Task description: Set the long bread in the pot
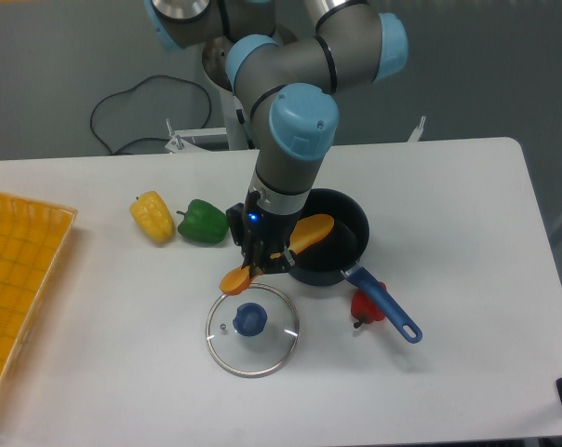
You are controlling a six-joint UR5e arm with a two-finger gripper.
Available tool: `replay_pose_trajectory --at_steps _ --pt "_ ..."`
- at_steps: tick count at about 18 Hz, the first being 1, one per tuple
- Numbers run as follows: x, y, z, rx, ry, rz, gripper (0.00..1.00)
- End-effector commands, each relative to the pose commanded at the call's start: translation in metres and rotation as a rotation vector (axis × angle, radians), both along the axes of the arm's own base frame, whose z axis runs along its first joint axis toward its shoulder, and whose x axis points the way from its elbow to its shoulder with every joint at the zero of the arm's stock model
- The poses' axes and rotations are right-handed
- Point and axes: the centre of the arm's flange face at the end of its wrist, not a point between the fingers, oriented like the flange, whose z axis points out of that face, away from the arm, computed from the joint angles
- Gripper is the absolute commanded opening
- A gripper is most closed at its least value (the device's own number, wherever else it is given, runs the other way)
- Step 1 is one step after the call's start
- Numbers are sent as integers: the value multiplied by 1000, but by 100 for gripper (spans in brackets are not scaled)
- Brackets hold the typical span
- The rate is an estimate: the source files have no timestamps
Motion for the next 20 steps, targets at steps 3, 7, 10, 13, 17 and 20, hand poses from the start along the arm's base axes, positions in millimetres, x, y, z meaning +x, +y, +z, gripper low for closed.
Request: replay_pose_trajectory --at_steps 3,7,10,13,17,20 --pt "-1 -1 -1 -2 -2 2 19" --pt "-2 -8 -14 -13 -14 -18 19" --pt "-3 -14 -22 -20 -24 -30 21" --pt "-6 -17 -24 -21 -26 -23 21" --pt "-7 -20 -28 -22 -28 -36 21" --pt "-7 -21 -29 -24 -30 -33 21"
